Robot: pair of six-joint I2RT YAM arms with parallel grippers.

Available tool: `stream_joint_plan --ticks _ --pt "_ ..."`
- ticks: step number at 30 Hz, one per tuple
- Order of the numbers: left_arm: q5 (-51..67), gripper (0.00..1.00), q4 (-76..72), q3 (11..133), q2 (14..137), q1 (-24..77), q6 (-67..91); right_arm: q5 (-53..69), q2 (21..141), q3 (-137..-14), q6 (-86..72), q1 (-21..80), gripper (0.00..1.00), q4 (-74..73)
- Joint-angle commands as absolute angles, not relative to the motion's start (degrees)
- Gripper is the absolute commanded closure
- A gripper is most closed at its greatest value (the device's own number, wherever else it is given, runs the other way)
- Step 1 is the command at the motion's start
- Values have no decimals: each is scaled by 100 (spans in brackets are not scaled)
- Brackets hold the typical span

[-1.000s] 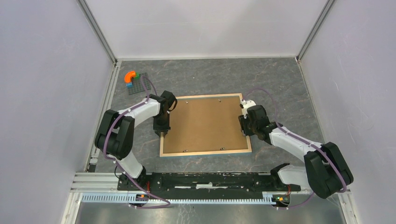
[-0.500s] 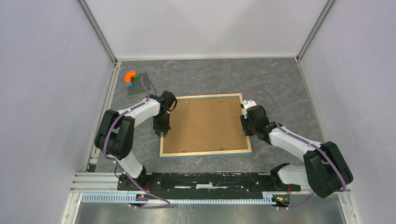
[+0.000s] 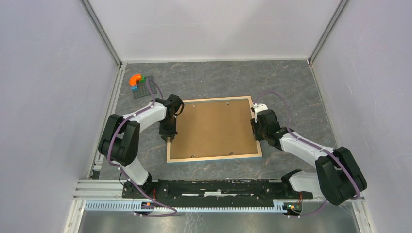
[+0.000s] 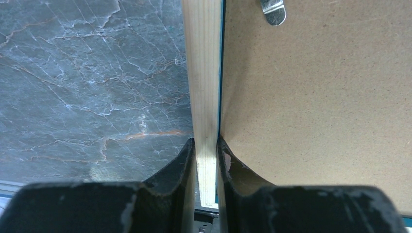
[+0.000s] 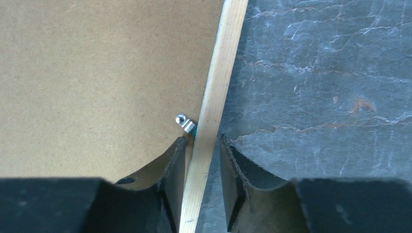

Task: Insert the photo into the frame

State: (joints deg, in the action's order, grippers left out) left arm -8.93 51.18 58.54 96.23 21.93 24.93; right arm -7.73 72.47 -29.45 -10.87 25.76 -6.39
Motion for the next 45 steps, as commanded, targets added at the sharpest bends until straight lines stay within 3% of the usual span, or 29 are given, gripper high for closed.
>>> stream_joint_plan --ticks 1,6,13,17,24,26,28,30,32,35,38,41,45 --pt "-1066 98 4500 5810 9584 2183 2376 -433 6967 -3051 -874 2614 57 -1115" --pt "-1077 98 4499 5818 9551 2179 2372 -465 6829 -3217 -826 2610 38 -1241" --pt "-955 97 4500 5864 9601 2174 2364 -480 7173 -3156 -1040 2613 38 -1067" --pt "-610 93 4509 6159 9826 2177 2367 155 7030 -2971 -1402 2610 36 -898" --pt "337 92 4663 7898 11269 2231 2610 1122 6165 -2313 -1959 2615 33 -696" --pt "-103 92 4979 8943 11756 2297 2590 1873 5870 -1999 -2230 2617 31 -327" --pt "-708 82 5281 9816 12006 2429 2520 2345 5490 -1667 -2628 2660 31 -43" --pt "-823 56 5523 10283 12036 2503 2453 2164 5042 -1557 -2644 2658 26 -348" --pt "-870 34 5531 10158 11732 2516 2468 1318 4638 -1779 -2333 2657 18 -1109" --pt "-804 17 5214 9194 10755 2517 2533 147 4404 -2260 -2002 2643 7 -1815" --pt "-718 7 5071 8103 9671 2523 2592 -496 4616 -2841 -1649 2625 4 -2009" --pt "-618 4 5036 7059 8556 2528 2810 -888 5192 -3481 -1257 2612 2 -1869" --pt "594 1 4283 5391 7294 2602 3927 -1179 6484 -4526 -750 2453 2 -1369"
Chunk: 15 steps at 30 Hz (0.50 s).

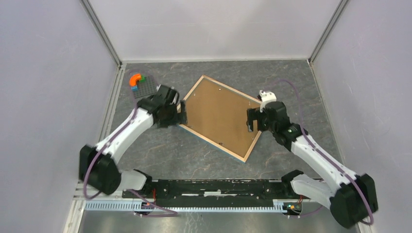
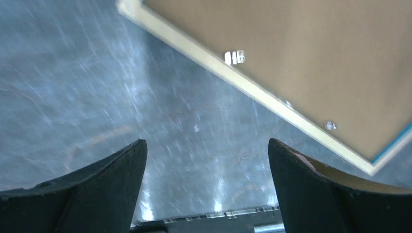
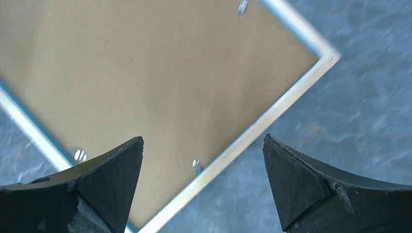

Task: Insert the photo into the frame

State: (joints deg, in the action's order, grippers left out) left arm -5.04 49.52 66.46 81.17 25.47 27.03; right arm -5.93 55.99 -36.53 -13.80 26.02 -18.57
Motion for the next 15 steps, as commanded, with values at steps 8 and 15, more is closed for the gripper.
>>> stream_joint_plan --ticks 8,15 --pt "-431 7 2771 4239 6895 4553 7074 -396 9167 -6524 -309 1683 2 -765" --pt "-1122 27 2301 4440 8315 4812 8047 912 10101 -6820 -653 836 2 -479"
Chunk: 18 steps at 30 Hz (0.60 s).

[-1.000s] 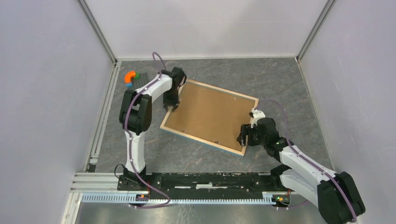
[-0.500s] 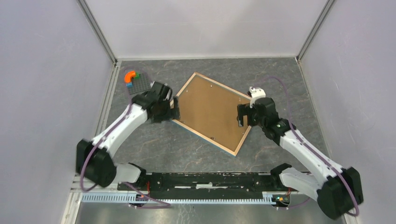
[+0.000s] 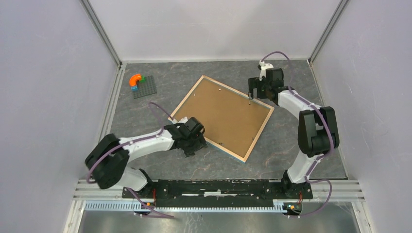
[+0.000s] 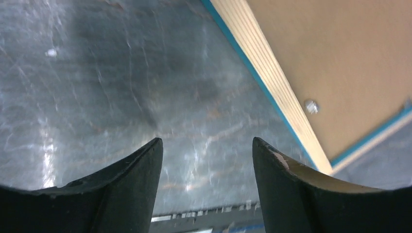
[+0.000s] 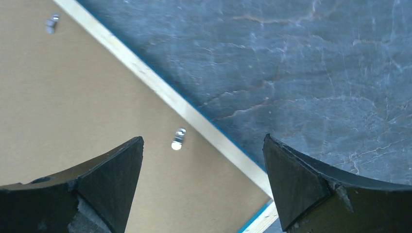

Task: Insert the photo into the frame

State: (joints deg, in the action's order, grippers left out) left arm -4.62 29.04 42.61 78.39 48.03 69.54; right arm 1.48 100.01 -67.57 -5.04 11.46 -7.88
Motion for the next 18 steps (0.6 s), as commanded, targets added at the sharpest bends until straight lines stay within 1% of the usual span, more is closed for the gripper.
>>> stream_joint_plan --ticks 1,5,10,11,15,18 --pt "-1162 26 2271 4477 8445 4810 8216 989 10153 -6797 -712 767 2 -492" --pt "-1285 27 2255 4858 9004 4816 8408 1034 10041 -6526 -793 715 3 -474" --pt "-1354 21 2269 4945 9316 4853 8695 1197 9680 -6150 -877 720 3 -327" --pt "-1337 23 2320 4932 9369 4845 8824 1166 9609 -6120 -895 715 3 -345" --pt "-1396 38 2850 5190 9676 4852 9010 1133 9291 -5907 -926 721 3 -299" --pt "-1575 42 3446 5667 10020 4843 8826 973 9122 -5819 -887 721 3 -354"
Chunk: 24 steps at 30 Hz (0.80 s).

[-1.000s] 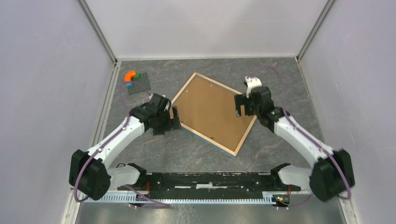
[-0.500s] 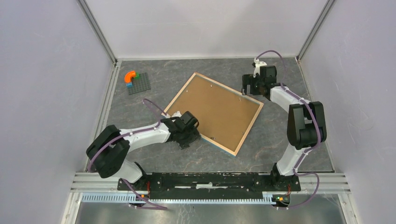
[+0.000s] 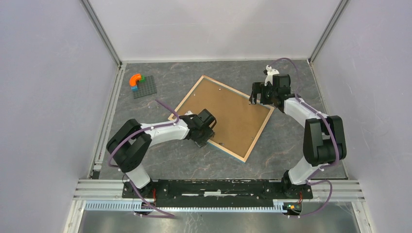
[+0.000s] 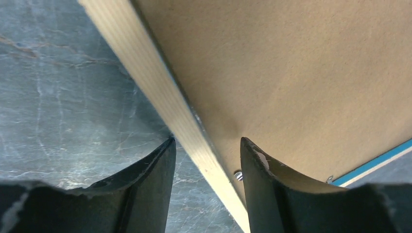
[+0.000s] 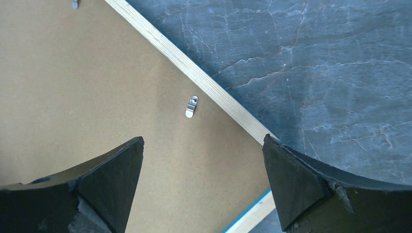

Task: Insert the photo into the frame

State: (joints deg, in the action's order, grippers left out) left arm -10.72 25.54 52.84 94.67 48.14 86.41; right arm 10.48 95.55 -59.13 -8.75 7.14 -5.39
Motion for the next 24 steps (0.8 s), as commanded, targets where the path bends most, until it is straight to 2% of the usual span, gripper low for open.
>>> stream_joint_plan --ticks 1,2,4,8,10,14,17,19,24 --pt "-1660 43 3621 5814 10155 4845 8711 915 9090 -5827 -851 714 3 -436" --pt "-1717 46 3845 5990 10265 4836 8529 830 9048 -5819 -822 715 3 -499" --pt "-1837 60 4155 6237 10472 4812 8025 695 8922 -5782 -764 726 3 -603" --pt "-1948 65 4311 6280 10567 4727 6307 715 8543 -5485 -850 740 3 -659" --pt "-2164 75 4418 6070 10361 4595 5577 735 8277 -5211 -919 830 3 -677" --pt "-2378 83 4376 5752 9824 4241 3972 221 7966 -4739 -946 1294 4 -1067" --pt "-2274 90 4373 5675 9638 4002 2979 35 7932 -4628 -1029 1527 8 -1485" --pt "-2134 98 4381 5629 9573 3767 2685 35 7859 -4546 -1082 1591 10 -1614" --pt "-1403 98 4271 5623 9470 3587 1925 -97 7640 -4332 -1188 1809 10 -1627"
